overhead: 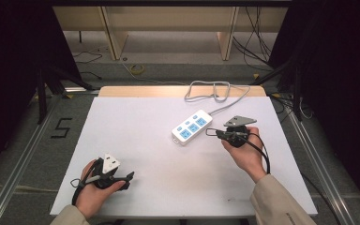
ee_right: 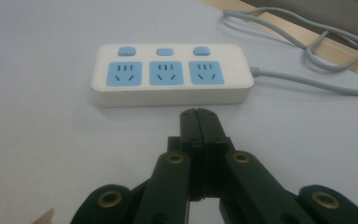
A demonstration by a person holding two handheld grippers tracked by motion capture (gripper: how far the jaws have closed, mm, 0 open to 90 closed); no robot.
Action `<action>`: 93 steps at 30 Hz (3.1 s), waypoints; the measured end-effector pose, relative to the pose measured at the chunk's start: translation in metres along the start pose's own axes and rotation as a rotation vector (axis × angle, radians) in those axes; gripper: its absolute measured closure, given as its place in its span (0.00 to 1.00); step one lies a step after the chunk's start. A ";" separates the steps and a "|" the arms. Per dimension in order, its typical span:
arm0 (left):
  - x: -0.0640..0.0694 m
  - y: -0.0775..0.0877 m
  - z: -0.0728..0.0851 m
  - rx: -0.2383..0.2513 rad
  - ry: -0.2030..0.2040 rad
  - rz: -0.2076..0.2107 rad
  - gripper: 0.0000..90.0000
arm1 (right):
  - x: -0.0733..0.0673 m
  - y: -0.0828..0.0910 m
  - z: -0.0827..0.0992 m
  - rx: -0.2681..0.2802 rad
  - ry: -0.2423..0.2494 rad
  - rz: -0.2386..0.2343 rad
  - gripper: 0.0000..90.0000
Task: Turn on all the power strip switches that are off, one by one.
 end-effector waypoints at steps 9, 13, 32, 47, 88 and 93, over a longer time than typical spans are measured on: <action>0.000 0.000 0.000 0.001 -0.001 -0.004 0.22 | 0.004 -0.009 -0.007 -0.007 -0.007 0.000 1.00; -0.001 0.000 0.000 0.000 -0.004 -0.007 0.22 | 0.007 -0.014 -0.011 -0.013 -0.009 0.001 1.00; -0.001 0.000 0.000 0.002 -0.007 -0.007 0.21 | 0.016 -0.036 -0.029 -0.034 -0.012 -0.001 1.00; -0.001 -0.001 0.000 0.004 -0.006 -0.003 0.21 | 0.018 -0.052 -0.036 -0.051 -0.019 -0.008 1.00; 0.000 -0.001 0.000 0.001 -0.012 0.002 0.21 | 0.026 -0.086 -0.058 -0.074 -0.033 -0.014 1.00; 0.000 -0.001 0.000 0.001 -0.011 0.002 0.21 | 0.026 -0.092 -0.058 -0.088 -0.035 -0.019 1.00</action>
Point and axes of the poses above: each handheld gripper's, and its own axes: y roughly backward along the jaws, z roughly out of its underside, x roughly to its right, the point moved 5 cm from there along -y, roughly forward along the jaws, and after that the axes turned 7 degrees about y, right-handed, at the moved point
